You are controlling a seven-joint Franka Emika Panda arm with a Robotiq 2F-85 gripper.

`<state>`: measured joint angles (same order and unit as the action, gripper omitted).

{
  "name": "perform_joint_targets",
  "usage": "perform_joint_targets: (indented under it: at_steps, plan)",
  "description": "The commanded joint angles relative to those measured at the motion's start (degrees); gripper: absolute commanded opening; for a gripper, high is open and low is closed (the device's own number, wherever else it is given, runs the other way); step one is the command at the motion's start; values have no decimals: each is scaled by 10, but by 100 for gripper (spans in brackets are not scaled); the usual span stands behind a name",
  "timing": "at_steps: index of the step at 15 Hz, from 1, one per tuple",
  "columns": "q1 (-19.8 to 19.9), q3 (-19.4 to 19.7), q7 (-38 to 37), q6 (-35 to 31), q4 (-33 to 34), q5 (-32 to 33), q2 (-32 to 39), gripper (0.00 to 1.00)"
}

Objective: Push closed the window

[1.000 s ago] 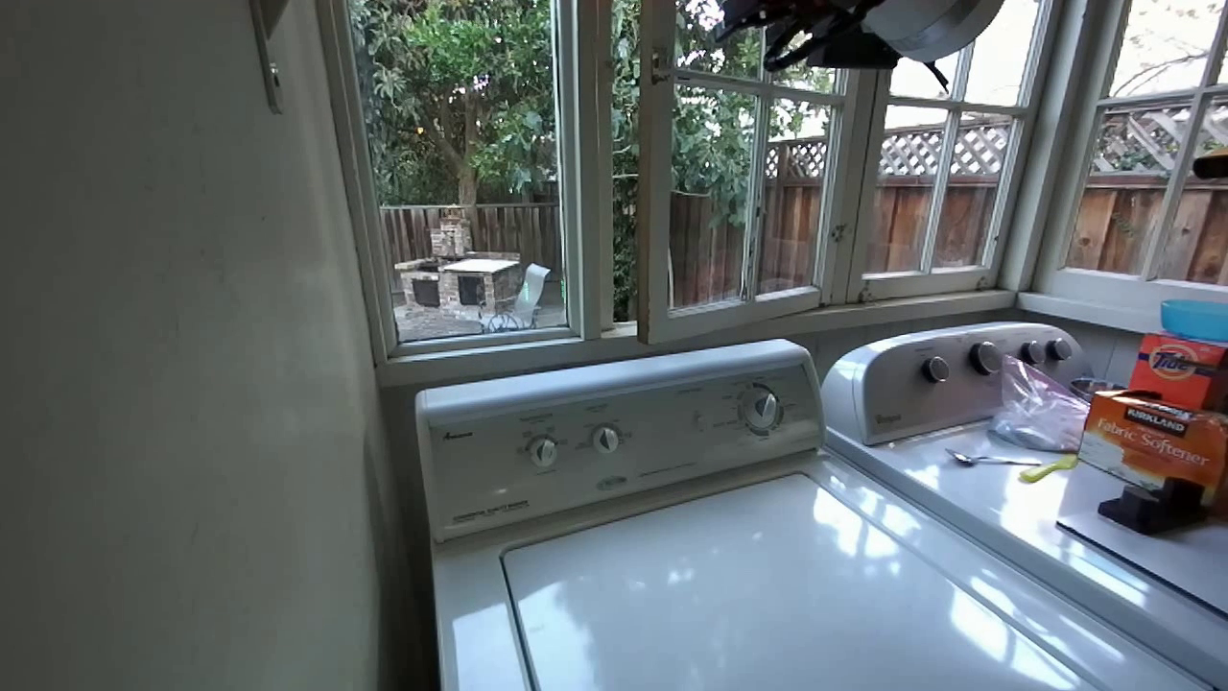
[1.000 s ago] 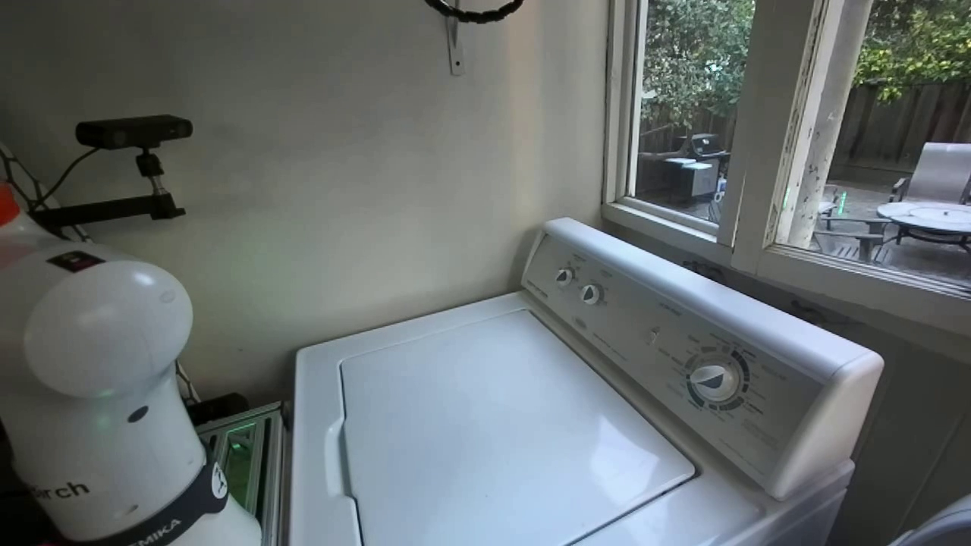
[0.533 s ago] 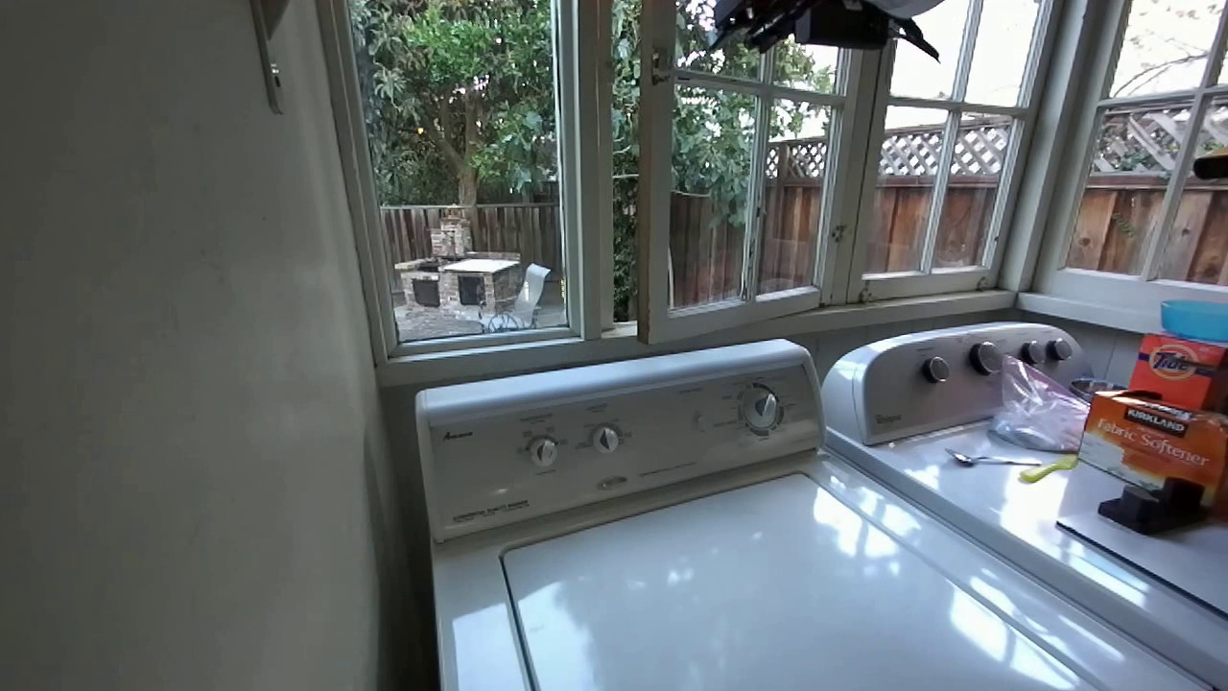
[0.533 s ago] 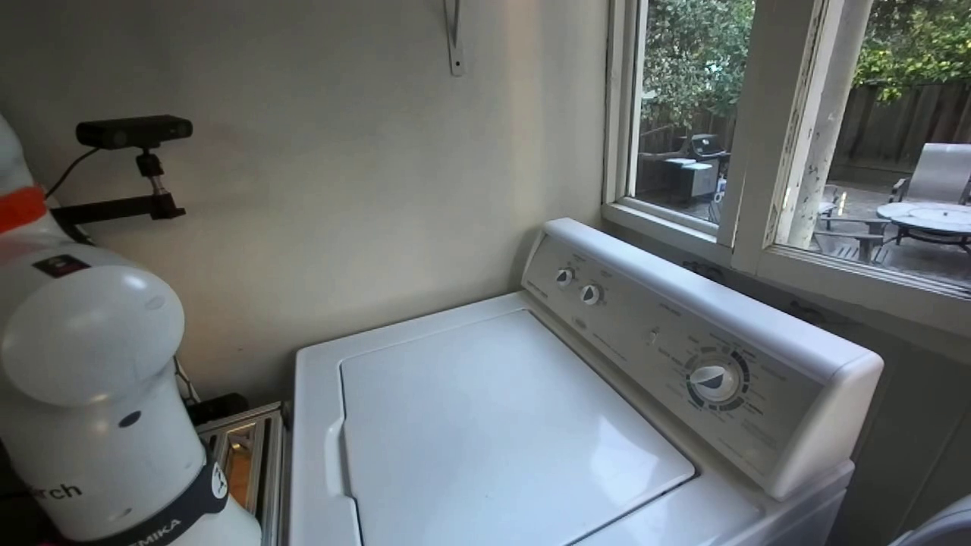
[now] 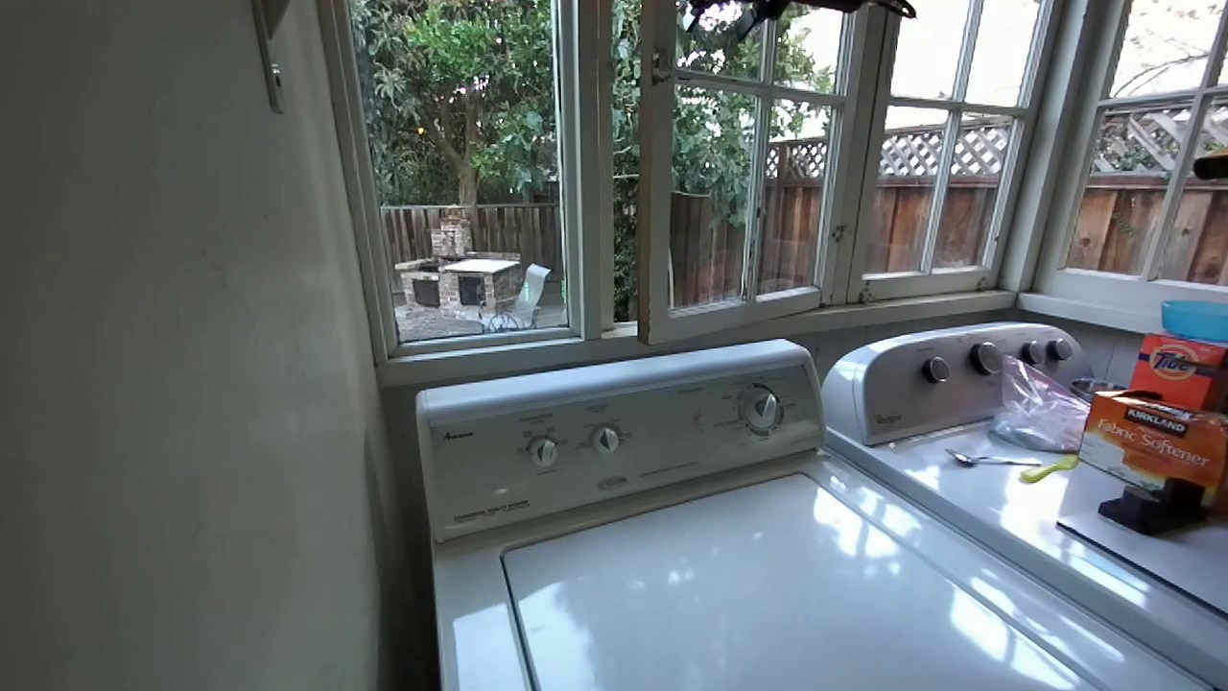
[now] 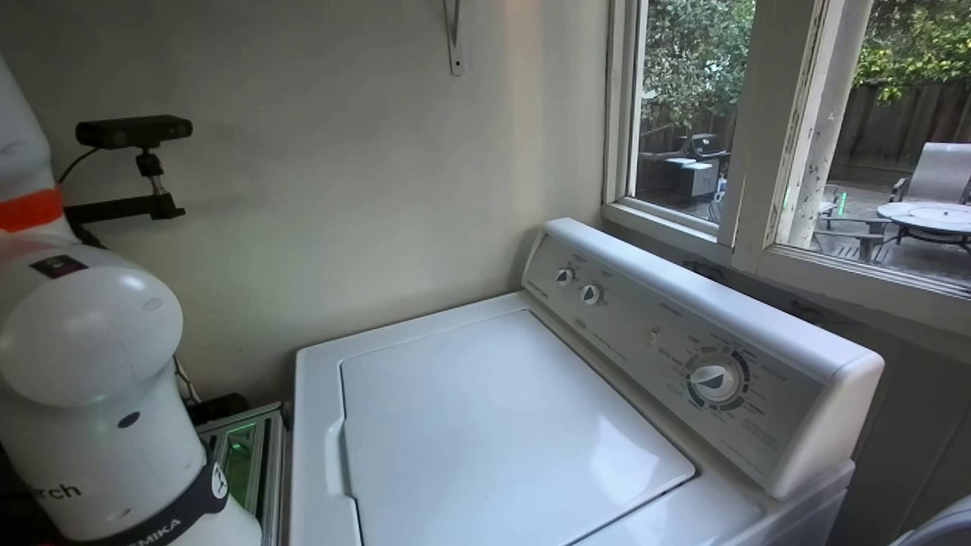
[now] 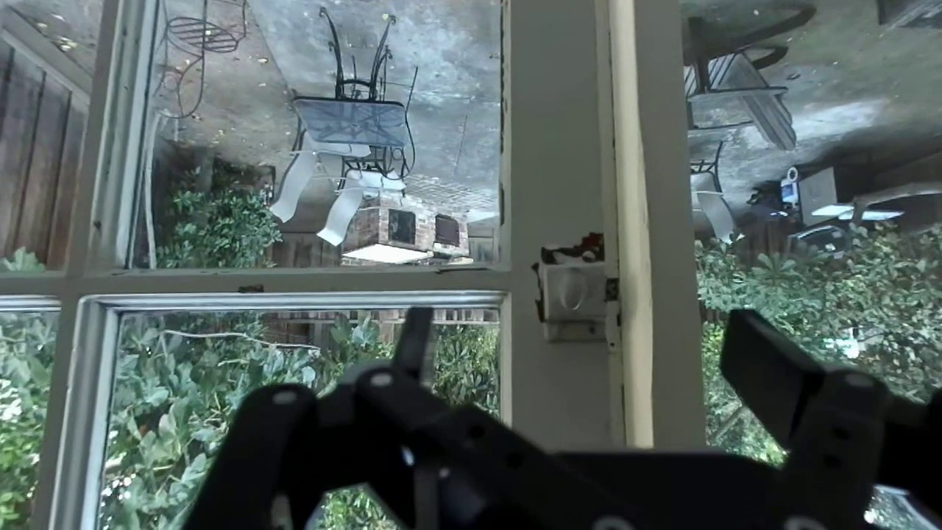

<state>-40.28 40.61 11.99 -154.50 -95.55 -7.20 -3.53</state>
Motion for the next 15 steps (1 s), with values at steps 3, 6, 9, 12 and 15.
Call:
perform_joint_targets:
  at_steps: [3,6,9,12,15]
  plan:
    - [38,-35,13,-20,3,-37,15,100]
    - [37,-30,44,-35,5,-98,30,100]
    - [39,-31,98,-65,7,-183,49,100]
    - [43,-39,176,-102,15,-284,68,100]
    - [51,-45,246,-102,33,-368,88,100]
